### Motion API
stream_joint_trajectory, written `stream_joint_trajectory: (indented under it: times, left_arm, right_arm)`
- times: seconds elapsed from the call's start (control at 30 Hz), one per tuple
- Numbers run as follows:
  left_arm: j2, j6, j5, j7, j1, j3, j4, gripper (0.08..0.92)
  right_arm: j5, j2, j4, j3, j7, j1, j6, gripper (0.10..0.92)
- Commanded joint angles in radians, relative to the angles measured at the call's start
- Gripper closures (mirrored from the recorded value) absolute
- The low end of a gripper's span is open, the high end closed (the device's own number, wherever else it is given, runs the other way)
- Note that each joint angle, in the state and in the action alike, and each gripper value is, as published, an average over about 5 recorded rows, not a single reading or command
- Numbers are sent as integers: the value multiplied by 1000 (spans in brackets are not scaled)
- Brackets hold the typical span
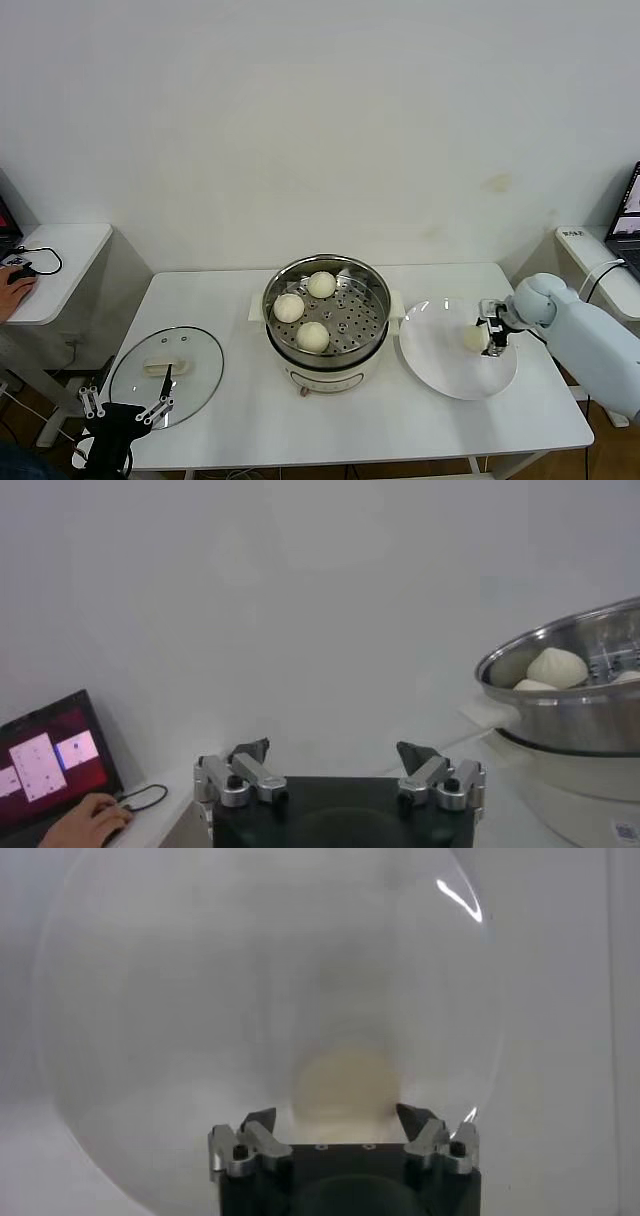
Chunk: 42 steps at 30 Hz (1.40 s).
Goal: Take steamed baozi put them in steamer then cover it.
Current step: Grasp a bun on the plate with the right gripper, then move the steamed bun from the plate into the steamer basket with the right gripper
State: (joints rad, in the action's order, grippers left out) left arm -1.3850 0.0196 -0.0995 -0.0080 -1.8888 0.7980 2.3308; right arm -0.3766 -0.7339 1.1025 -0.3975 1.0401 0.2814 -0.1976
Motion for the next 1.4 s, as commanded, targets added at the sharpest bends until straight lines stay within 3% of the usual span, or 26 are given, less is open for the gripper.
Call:
stream_joint_trajectory:
  times: [0.03,0.37,0.63,0.9,1.13,1.4]
  left_arm:
    - [1,-1,1,-1,0,-1,-2,177]
    - [1,-2,2,-2,-2,-1,2,177]
    - [8,-2,8,-2,-5,7,9,177]
    - [4,-3,4,-2,-1,-13,14,177]
    - [6,-3,5,-2,4,-16,16,177]
    - [7,-4,6,-3,14,-15,4,177]
  right_arm:
    - [-13,-13,-13,6,20,1,-4,344]
    - [62,79,92,-12,41,-70,-27,428]
    - [216,245,330,-175,51,-279,-83,423]
    - [416,312,569,-321,37,-531,-170,423]
    - [612,267,694,-514,-55,-756,-321,415]
    - [833,53,698,-675,-170,-907,-450,406]
